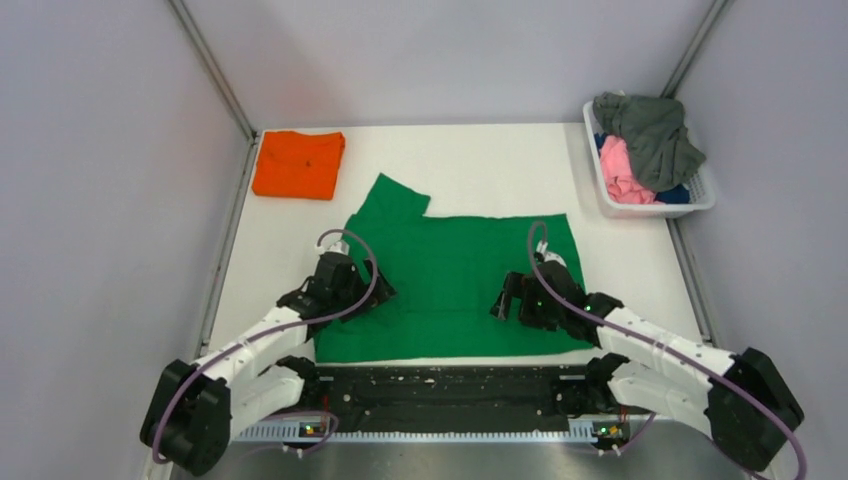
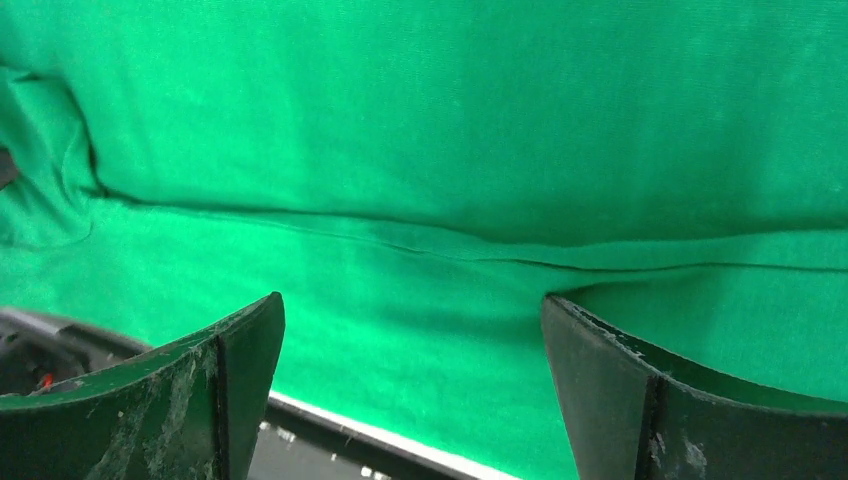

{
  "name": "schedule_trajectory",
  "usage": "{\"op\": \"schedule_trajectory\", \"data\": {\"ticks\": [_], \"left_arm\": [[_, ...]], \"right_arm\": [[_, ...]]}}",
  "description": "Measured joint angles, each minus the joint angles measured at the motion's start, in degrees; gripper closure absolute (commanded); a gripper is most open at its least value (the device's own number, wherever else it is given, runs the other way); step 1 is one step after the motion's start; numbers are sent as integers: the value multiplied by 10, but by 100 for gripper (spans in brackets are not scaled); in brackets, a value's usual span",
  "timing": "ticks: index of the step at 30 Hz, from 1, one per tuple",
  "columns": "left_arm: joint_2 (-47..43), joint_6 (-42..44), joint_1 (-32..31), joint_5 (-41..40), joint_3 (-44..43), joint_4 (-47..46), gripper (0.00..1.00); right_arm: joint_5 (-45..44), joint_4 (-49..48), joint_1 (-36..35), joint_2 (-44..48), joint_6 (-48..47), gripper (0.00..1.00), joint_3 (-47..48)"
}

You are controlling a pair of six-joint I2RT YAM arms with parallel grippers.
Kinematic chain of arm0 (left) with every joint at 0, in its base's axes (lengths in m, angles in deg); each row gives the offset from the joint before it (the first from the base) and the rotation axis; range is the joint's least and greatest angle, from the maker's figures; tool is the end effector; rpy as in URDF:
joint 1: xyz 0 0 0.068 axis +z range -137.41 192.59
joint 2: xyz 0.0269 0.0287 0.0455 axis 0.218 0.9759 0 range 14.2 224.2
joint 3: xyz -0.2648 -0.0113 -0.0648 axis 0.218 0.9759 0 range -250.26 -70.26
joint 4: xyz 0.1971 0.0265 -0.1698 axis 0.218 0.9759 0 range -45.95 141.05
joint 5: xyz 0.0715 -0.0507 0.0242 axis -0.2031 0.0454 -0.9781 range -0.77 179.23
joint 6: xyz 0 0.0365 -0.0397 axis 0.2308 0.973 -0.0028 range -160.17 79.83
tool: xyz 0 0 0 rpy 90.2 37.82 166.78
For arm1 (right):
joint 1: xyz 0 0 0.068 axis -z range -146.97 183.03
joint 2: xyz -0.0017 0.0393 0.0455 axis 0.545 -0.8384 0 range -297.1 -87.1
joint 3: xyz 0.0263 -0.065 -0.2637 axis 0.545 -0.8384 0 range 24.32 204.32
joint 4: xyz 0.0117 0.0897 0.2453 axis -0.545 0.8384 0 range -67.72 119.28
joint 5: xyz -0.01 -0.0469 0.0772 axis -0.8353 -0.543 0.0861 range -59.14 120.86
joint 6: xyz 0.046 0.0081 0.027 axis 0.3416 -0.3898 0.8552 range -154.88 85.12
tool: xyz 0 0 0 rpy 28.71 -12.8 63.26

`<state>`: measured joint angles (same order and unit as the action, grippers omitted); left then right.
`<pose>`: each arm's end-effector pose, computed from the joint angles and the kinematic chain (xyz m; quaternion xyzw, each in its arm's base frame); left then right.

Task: Fold and stack the t-shirts
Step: Fold the flattened tshirt in 1/3 of the way, then grab the side of the flattened tshirt furthest away from the robot with both arms

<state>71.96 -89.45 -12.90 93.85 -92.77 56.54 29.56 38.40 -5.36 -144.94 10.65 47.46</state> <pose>0.1680 -0.0832 0.1633 -0.1779 0.9150 -0.2485 0.2633 0.1449 0.1138 0.1619 0.0625 0.9400 0.2162 0.2564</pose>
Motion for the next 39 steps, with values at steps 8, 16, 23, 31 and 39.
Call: {"op": "schedule_trajectory", "data": {"ticks": [8,16,23,31,39], "left_arm": [[30,-22,-1,-30,-24,21,1],[-16,-25,-1,-84,-48,123,1],[-55,17,0,-135,-139,171,1],[156,100,13,-167,-339,139,1],[504,203,41,-180,-702,148,6]], "right_arm": [[37,67,-13,89,62,1,-32],[-43,169,-13,87,40,1,41],[-156,183,-7,97,7,1,134],[-172,165,135,51,-61,1,182],[-124,135,200,-30,-105,2,183]]}}
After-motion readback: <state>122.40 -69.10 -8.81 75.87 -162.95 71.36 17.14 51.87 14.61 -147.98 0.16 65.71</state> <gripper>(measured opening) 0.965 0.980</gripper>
